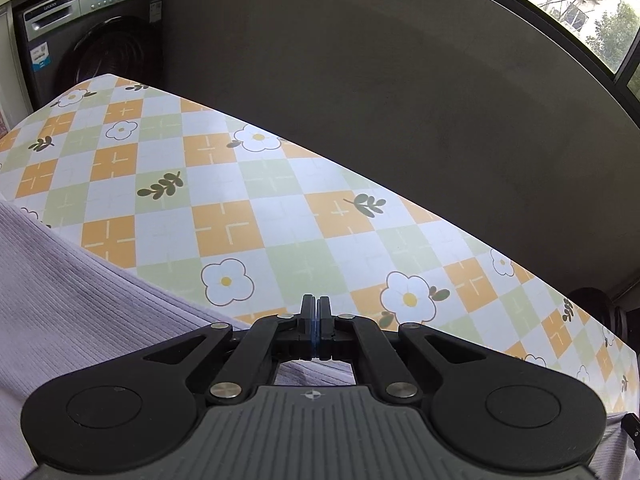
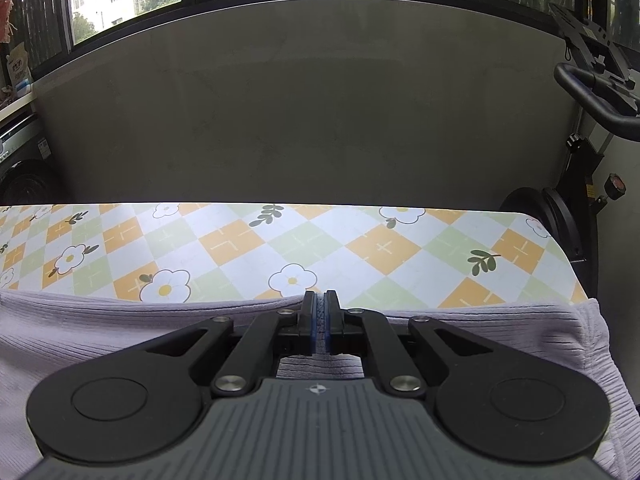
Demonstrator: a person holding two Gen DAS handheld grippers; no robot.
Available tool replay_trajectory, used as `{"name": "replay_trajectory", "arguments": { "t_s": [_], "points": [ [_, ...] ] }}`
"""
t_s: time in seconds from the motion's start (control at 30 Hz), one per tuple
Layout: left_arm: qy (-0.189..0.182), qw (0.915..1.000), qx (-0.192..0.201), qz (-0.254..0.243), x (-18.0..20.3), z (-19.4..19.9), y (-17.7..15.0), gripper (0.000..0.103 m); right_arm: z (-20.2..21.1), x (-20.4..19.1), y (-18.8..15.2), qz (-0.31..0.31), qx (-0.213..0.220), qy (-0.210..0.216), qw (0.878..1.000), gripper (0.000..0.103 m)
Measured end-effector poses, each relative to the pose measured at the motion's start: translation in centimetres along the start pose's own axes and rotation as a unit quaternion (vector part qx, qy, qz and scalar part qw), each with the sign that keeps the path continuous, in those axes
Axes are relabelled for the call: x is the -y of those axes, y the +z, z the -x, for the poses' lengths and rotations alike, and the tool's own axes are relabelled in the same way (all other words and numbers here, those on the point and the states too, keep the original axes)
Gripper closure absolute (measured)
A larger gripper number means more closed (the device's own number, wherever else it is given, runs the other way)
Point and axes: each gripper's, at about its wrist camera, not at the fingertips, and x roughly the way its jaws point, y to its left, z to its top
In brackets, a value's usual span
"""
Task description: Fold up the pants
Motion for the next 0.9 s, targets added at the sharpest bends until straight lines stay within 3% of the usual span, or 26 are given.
{"name": "replay_trajectory", "arguments": {
  "t_s": [0.17,0.2,0.23,0.3,0.33,0.5,0.57,0.63,0.7,0.8,0.9],
  "points": [
    [-0.046,0.9945,-0.094,0.006,-0.1,-1.5,-0.3,0.098,-0.3,0.2,0.0,-0.005,-0.003,0.004,1.000,0.100],
    [-0.042,0.9917,-0.120,0.021,-0.4,-1.8,-0.6,0.088,-0.3,0.3,-0.2,-0.007,-0.005,0.005,1.000,0.100],
    [-0.031,0.9898,-0.135,0.029,-0.6,-2.0,-0.8,0.070,-0.3,0.4,-0.3,-0.010,-0.006,0.006,1.000,0.100],
    [-0.009,0.9902,-0.138,0.020,-0.5,-2.2,-1.0,0.045,-0.3,0.7,-0.6,-0.018,-0.010,0.008,1.000,0.100],
    [0.008,0.9906,-0.137,-0.004,0.0,-2.4,-1.1,0.039,-0.3,0.7,-0.7,-0.021,-0.011,0.009,1.000,0.100],
    [0.028,0.9866,-0.125,-0.101,2.1,-3.3,-2.3,0.032,-0.1,0.6,-0.9,-0.026,-0.011,0.011,1.000,0.100],
    [0.039,0.9857,-0.099,-0.131,2.8,-3.1,-3.2,0.040,0.0,0.6,-1.0,-0.024,-0.012,0.011,1.000,0.100],
    [0.024,0.9826,-0.063,-0.173,3.8,-2.3,-4.3,0.094,0.2,0.5,-1.1,-0.022,-0.013,0.011,1.000,0.100],
    [0.028,0.9821,-0.048,-0.180,4.0,-1.9,-4.8,0.098,0.4,0.5,-1.2,-0.023,-0.011,0.011,1.000,0.100],
    [0.015,0.9884,-0.034,-0.147,2.5,-1.3,-4.8,0.099,0.9,0.4,-1.2,-0.023,-0.004,0.013,1.000,0.100],
    [0.008,0.9876,-0.008,-0.157,2.1,0.2,-4.9,0.099,1.7,0.1,-1.1,-0.018,0.010,0.013,1.000,0.100]
  ]
}}
